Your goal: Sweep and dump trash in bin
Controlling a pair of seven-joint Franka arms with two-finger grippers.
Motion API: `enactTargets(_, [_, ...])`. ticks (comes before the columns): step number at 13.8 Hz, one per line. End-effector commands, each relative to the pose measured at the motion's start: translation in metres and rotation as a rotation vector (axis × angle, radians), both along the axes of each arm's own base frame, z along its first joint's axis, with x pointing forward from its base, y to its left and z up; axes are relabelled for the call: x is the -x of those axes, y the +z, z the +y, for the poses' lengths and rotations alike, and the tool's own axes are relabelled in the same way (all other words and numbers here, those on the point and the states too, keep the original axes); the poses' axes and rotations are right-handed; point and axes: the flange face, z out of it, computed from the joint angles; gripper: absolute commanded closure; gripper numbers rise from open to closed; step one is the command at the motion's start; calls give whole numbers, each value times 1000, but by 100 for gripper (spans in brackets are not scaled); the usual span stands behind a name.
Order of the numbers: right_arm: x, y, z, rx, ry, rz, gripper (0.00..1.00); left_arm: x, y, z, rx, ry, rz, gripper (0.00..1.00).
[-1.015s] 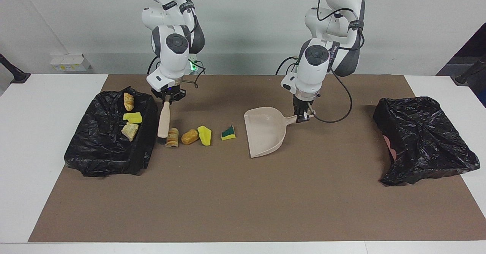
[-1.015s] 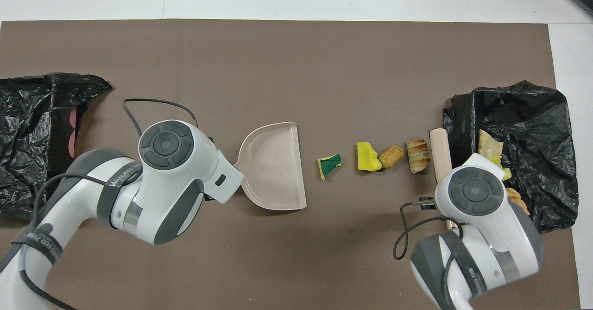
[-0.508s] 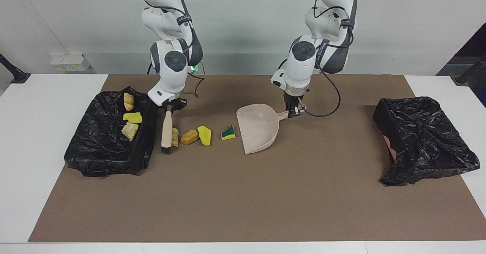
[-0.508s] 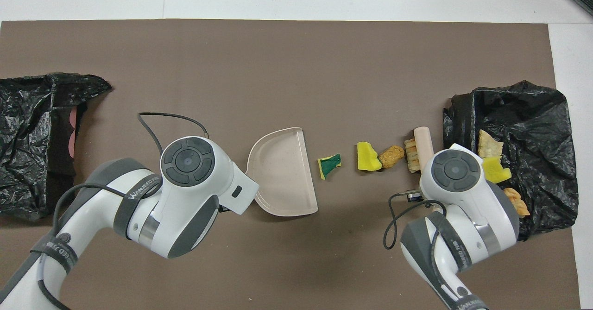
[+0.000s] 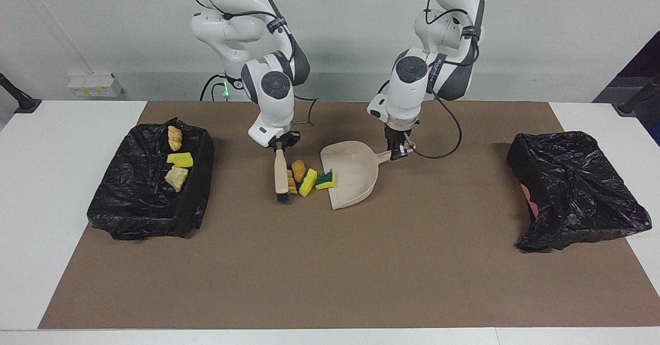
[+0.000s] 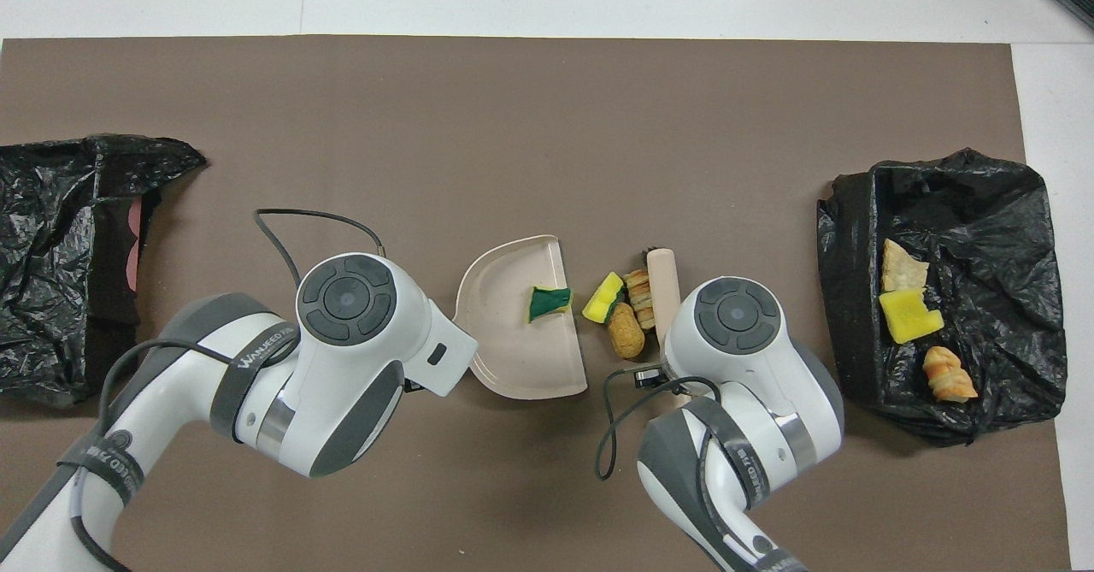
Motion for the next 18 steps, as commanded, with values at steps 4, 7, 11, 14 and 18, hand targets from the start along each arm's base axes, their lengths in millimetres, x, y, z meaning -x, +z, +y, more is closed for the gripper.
enactTargets(4, [-9,25,70,-223,-78,48,100,16,-4,1,3,-13,-31,100])
enactTargets(7, [-9,48,79,-295,-117,52,100,17,-24,-6,23,-23,-60,100])
enactTargets(11, [-19,120,52,-247,-86,96,100,8,-23,2,36,-15,-77,100])
enactTargets(14, [0,163,20,-115,-61,68,100,-18,-20,18,42,-8,-79,100])
enactTargets(18, [47,156,23,-76,-49,130,100,-55,7,72,43,-2,-53,100])
